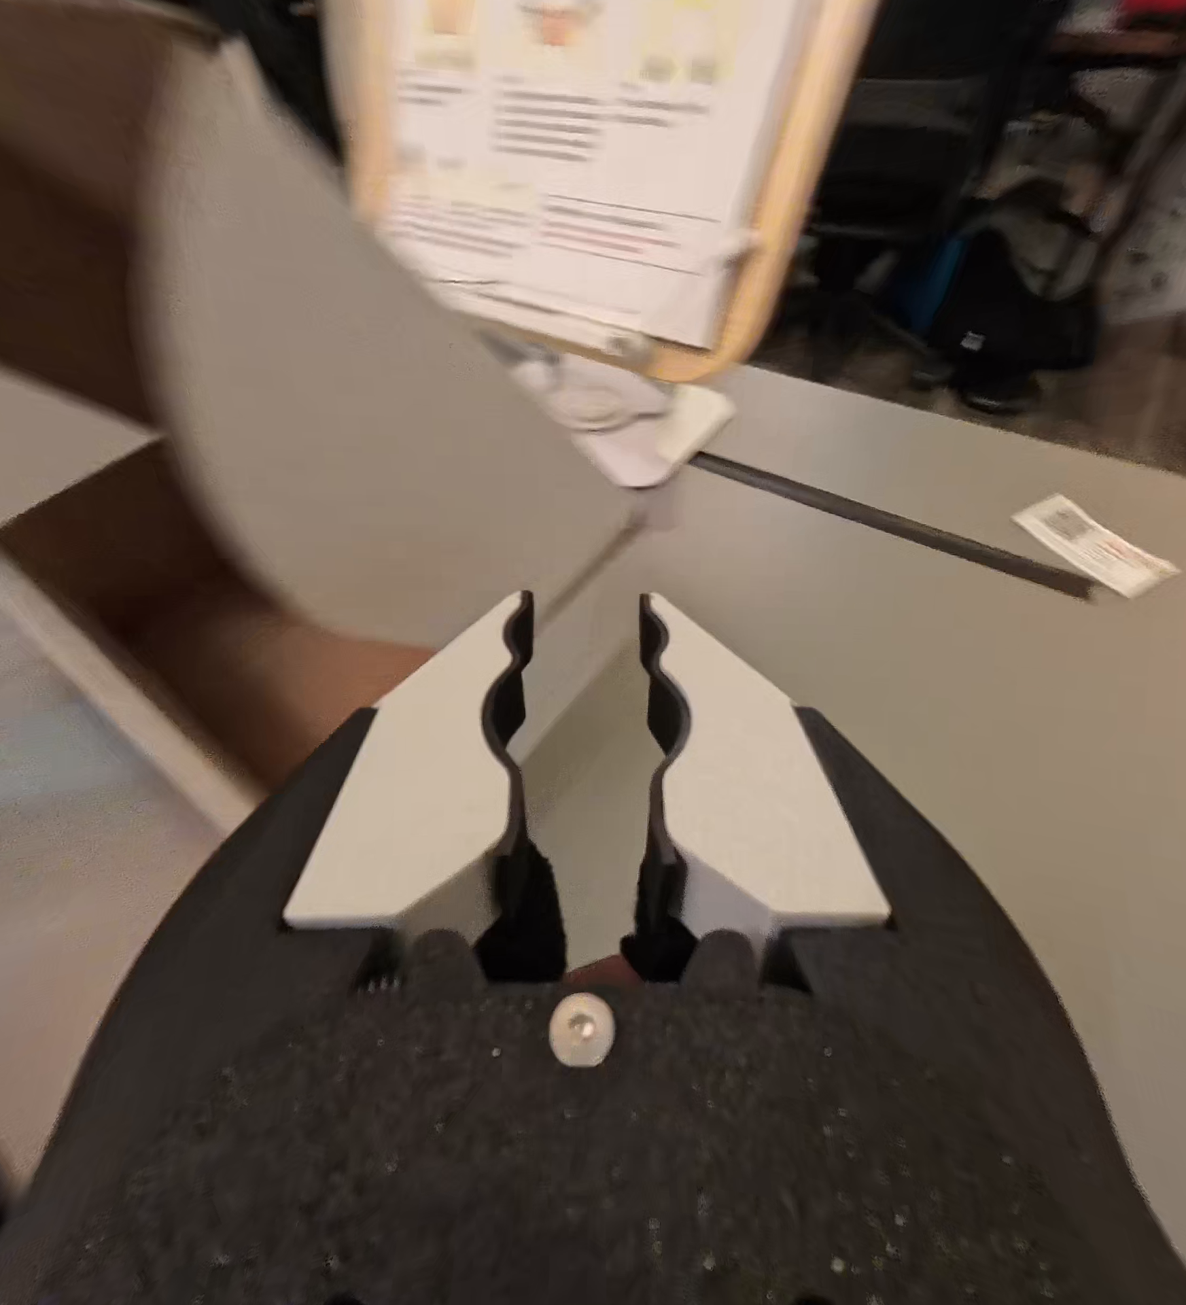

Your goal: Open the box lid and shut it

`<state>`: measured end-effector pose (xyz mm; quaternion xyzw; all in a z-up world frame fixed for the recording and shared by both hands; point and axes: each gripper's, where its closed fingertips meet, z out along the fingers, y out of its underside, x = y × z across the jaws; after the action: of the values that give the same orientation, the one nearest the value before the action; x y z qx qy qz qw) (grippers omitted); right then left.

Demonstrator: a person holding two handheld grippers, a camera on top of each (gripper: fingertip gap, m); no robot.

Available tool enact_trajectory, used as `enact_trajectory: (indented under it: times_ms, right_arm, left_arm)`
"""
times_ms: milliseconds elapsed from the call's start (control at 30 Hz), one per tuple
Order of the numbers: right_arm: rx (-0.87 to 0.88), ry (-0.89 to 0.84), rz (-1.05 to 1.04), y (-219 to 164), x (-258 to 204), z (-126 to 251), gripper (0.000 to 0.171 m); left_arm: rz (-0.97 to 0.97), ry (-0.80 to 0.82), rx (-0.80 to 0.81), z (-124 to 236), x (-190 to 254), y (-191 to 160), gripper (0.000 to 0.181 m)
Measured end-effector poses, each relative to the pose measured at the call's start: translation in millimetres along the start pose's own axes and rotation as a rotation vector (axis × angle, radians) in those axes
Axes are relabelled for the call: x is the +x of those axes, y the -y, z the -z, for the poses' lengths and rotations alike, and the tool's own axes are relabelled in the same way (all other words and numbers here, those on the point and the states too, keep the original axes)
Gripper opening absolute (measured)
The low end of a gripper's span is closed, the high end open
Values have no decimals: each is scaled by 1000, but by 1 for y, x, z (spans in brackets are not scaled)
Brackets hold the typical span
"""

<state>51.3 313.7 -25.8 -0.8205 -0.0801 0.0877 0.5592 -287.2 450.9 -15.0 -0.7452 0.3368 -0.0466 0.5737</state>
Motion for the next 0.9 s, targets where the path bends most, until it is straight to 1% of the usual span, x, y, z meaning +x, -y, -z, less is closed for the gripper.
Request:
enact_trajectory:
  times_ms: [67, 100, 133, 167, 200, 233, 267, 300, 333, 367, 433, 467, 500, 533, 567, 600, 633, 700, 733, 800, 900]
  right_arm:
    - [-12, 85, 97, 17, -59, 19, 31]
    - [0, 107, 152, 25, -89, 17, 33]
    - [-7, 107, 202, 27, -116, 7, 44]
    - [-38, 39, 253, 23, -130, -11, 44]
    - [-72, -97, 303, 20, -128, -29, 44]
    - [-108, -278, 375, 21, -113, -41, 45]
    - [-116, -444, 459, 29, -100, -44, 45]
    - [-110, -538, 535, 37, -97, -42, 44]
    - [-69, -583, 546, 46, -100, -34, 38]
    - [-22, -576, 499, 54, -107, -24, 35]
    - [28, -596, 449, 69, -115, 4, 37]
    - [59, -563, 445, 75, -127, 9, 36]
    - [67, -433, 431, 73, -152, 0, 35]
    - [58, -287, 400, 66, -178, -18, 34]
    - [20, -200, 403, 54, -192, -41, 35]
    - [-47, -202, 458, 38, -190, -67, 36]
    - [-118, -272, 545, 27, -176, -92, 36]
    - [-219, -428, 756, 18, -142, -132, 34]
    - [-307, -460, 859, 9, -131, -149, 35]
    - [-423, -461, 934, -9, -118, -177, 34]
    - [-675, -557, 1020, -41, -77, -196, 33]
  left_arm:
    - [3, 3, 3, -1, 2, 1, 3]
    - [9, -1, 5, -2, 3, 1, 3]
    - [16, -4, 3, -3, 4, 0, 3]
    - [21, -1, -3, -4, 4, -1, 3]
    - [24, 7, -9, -5, 2, -3, 4]
    - [26, 21, -14, -5, -2, -5, 4]
    - [31, 32, -15, -5, -5, -7, 4]
    - [39, 35, -16, -5, -8, -8, 4]
    - [49, 23, -19, -6, -9, -9, 3]
    - [61, 8, -21, -6, -9, -10, 2]
    - [58, 5, -26, -5, -10, -11, 2]
    - [57, 1, -29, -5, -10, -12, 3]
    - [62, -5, -28, -4, -9, -13, 2]
    - [65, -11, -27, -4, -9, -13, 2]
    - [65, -16, -26, -4, -9, -13, 3]
    - [69, -23, -25, -3, -8, -14, 3]
    - [77, -33, -24, -3, -8, -15, 2]
    - [94, -53, -23, -2, -7, -16, 2]
    - [99, -63, -23, -2, -7, -17, 2]
    - [115, -78, -20, -2, -8, -17, 2]
    - [152, -99, -13, -3, -10, -18, 2]
